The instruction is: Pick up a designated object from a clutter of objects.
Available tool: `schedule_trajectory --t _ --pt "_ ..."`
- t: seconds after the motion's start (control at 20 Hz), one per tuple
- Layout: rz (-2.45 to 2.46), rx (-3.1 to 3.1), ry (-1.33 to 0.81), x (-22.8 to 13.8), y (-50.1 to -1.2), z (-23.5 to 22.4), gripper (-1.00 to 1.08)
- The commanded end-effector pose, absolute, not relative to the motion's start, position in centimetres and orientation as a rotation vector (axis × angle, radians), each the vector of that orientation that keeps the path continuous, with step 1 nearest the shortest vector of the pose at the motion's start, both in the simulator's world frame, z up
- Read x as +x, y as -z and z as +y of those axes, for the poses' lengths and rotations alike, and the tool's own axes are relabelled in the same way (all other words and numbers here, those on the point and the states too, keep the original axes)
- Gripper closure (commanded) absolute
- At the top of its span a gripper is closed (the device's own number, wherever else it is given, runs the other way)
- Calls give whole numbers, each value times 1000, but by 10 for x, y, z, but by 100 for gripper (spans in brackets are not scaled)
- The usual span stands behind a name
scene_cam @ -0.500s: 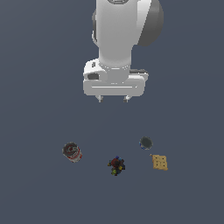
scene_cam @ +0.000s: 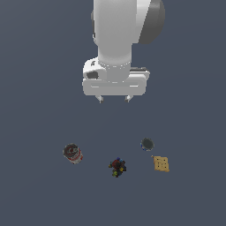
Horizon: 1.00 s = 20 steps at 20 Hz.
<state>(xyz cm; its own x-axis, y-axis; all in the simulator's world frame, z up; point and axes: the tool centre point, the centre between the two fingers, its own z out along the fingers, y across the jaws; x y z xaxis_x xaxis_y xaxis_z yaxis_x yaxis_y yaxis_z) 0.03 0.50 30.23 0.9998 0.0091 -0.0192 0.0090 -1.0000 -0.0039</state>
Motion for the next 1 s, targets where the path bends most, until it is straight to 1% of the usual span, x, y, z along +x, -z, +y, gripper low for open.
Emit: schedule_trajectory --t 0.0,0.45,0.95 --pt "-11 -3131 -20 1 -305 4 -92" --pt "-70 -3136 -22 7 -301 9 -92" --pt "-404 -3132 -26 41 -276 35 -92"
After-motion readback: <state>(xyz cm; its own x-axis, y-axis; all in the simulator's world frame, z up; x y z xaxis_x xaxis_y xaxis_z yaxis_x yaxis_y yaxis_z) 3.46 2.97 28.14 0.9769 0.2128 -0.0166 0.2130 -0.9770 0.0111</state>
